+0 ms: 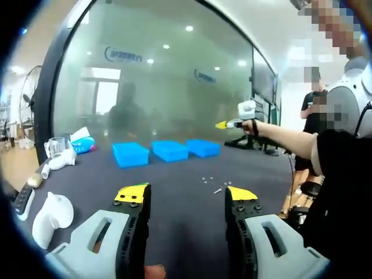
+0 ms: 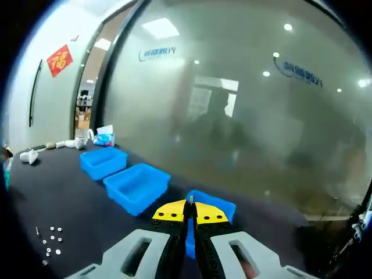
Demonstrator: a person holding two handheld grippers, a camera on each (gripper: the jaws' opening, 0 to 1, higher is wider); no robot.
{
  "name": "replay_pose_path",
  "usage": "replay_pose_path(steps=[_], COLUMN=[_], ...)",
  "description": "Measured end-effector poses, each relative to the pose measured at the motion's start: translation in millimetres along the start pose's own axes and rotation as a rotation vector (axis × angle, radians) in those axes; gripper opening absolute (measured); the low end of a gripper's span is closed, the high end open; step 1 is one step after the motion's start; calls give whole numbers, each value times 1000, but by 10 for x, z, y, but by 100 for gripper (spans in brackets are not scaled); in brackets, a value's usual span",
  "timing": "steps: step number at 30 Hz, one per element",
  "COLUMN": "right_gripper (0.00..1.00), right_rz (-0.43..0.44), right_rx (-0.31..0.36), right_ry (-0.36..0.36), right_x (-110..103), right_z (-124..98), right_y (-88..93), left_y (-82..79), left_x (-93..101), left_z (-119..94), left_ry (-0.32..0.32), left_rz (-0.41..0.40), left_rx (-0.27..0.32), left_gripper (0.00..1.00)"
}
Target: Sort the screws, nuts, and washers into the corresponding bins
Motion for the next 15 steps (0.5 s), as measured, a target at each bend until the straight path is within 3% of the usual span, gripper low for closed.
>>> replay_pose_path(steps=[6, 8, 15], right_gripper=[1, 1, 1], right_rz=[-17, -10, -4], right_rx=[-104, -159, -219], right_ry=[22, 6, -2], right_x=[143, 157, 184], right_z=[417, 501, 677], right_y=[140, 227, 346], left_y=[26, 24, 41], left_x=[21, 17, -2], left_z=[-13, -21, -32], left_ry=[0, -3, -9], left_rz=[-8, -11, -14], left_rx=[-7, -5, -9], left_gripper=[50, 50, 50])
Point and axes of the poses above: the point that each gripper's makers call its tool centre point, and the gripper's own axes: z roughly forward along the fingers, x roughly to its right, y roughly out of its underside, the point moved 3 cm from there along -z, roughly backward along the fingers, and after that the axes turned 9 degrees about z, right-handed, at the moved point
